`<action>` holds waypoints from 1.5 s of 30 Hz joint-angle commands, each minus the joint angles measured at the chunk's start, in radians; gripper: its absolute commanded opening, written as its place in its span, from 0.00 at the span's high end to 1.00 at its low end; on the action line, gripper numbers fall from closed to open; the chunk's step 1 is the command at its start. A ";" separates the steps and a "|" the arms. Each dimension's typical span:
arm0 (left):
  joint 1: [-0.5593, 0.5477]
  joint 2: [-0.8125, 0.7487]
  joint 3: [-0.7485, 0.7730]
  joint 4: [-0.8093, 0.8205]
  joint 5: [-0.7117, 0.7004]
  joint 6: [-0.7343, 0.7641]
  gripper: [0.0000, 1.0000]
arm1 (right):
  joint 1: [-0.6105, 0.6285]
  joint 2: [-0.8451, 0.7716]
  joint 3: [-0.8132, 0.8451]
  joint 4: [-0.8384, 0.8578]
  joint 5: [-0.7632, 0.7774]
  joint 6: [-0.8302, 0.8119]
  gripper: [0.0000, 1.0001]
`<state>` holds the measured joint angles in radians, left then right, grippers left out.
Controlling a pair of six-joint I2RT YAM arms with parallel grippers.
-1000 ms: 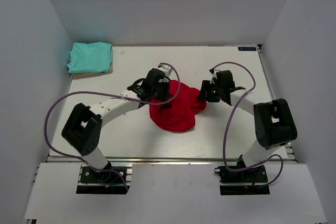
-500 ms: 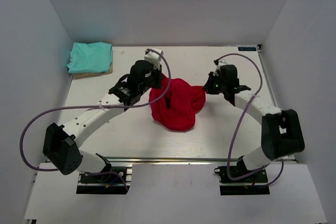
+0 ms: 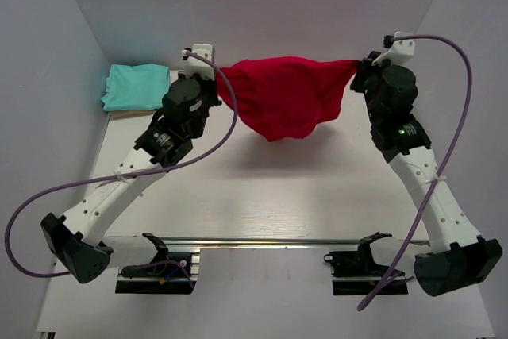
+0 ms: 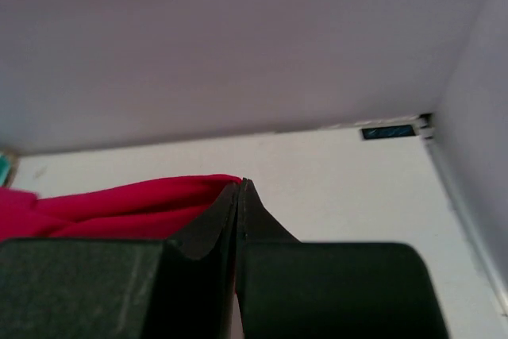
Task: Fold and stack the t-shirts
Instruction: Flatten out the tshirt
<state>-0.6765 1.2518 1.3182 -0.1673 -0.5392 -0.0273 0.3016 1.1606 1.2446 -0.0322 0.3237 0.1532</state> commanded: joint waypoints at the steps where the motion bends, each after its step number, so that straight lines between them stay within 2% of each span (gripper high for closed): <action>1: 0.005 -0.066 0.044 0.100 -0.247 0.142 1.00 | -0.007 -0.041 0.104 0.005 0.286 -0.119 1.00; 5: 0.005 -0.086 0.044 0.164 -0.404 0.225 1.00 | -0.007 -0.073 0.177 0.055 0.444 -0.245 1.00; 7: 0.005 -0.095 0.044 0.173 -0.429 0.239 1.00 | -0.006 -0.094 0.208 0.072 0.454 -0.293 1.00; 9: 0.005 -0.124 0.044 0.183 -0.418 0.250 1.00 | -0.007 -0.131 0.228 0.075 0.411 -0.310 1.00; 15: 0.005 -0.248 0.053 0.192 -0.282 0.250 1.00 | -0.007 -0.193 0.378 -0.023 0.114 -0.301 1.00; 18: 0.005 -0.297 0.053 0.183 -0.254 0.250 1.00 | -0.007 -0.223 0.392 -0.029 0.066 -0.288 1.00; 23: 0.005 -0.273 0.044 0.155 -0.232 0.228 1.00 | -0.004 -0.202 0.340 -0.058 0.035 -0.244 1.00; 26: 0.005 -0.186 0.018 0.111 -0.232 0.170 1.00 | -0.005 -0.158 0.253 -0.049 0.003 -0.189 1.00; 27: 0.014 -0.157 0.004 0.086 -0.284 0.112 1.00 | -0.007 -0.148 0.234 -0.048 -0.011 -0.176 1.00; 31: 0.051 -0.014 -0.065 0.053 -0.327 0.015 1.00 | -0.004 0.000 0.119 -0.003 -0.067 -0.075 1.00; 36: 0.124 0.196 -0.096 -0.031 -0.202 -0.121 1.00 | -0.009 0.275 0.067 0.018 -0.181 -0.060 1.00; 37: 0.158 0.283 -0.096 -0.053 -0.185 -0.147 1.00 | -0.007 0.309 0.070 0.021 -0.189 -0.052 1.00; 38: 0.173 0.331 -0.064 -0.063 -0.185 -0.163 1.00 | -0.006 0.411 0.079 0.015 -0.193 -0.038 1.00; 40: 0.218 0.429 -0.007 -0.115 -0.122 -0.201 1.00 | -0.009 0.483 0.110 0.011 -0.201 -0.032 1.00; 42: 0.242 0.564 0.091 -0.182 -0.087 -0.210 1.00 | -0.009 0.630 0.180 -0.050 -0.210 -0.032 1.00; 43: 0.253 0.605 0.131 -0.216 -0.087 -0.223 0.95 | -0.010 0.699 0.293 -0.078 -0.213 -0.032 0.97; 44: 0.265 0.644 0.223 -0.295 -0.087 -0.236 0.60 | -0.007 0.729 0.333 -0.166 -0.218 -0.032 0.71; 45: 0.265 0.700 0.260 -0.320 -0.087 -0.237 0.33 | -0.009 0.778 0.370 -0.190 -0.218 -0.030 0.58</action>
<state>-0.4332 1.9362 1.4384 -0.3660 -0.6380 -0.2043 0.3023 1.9057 1.4654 -0.1627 0.1112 0.1139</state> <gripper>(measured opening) 0.513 0.352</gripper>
